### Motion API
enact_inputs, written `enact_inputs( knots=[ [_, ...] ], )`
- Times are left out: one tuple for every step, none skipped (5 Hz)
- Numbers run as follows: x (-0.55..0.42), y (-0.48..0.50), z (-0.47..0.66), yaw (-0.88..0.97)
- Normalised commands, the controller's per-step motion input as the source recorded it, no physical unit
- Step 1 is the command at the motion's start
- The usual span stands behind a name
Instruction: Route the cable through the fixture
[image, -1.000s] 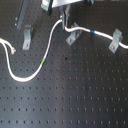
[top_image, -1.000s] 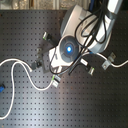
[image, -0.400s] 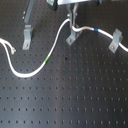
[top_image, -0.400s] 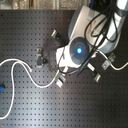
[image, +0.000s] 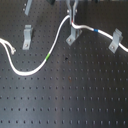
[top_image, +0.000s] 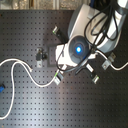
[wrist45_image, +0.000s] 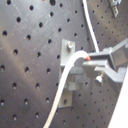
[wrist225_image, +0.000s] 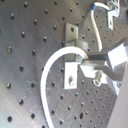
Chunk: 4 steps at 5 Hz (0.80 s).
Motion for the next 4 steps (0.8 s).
enact_inputs(
  knots=[
    [-0.387,-0.207,-0.24,-0.37],
    [-0.378,-0.301,-0.15,-0.48],
    [0.016,-0.071,0.00,0.29],
    [0.000,0.000,0.00,0.93]
  ],
)
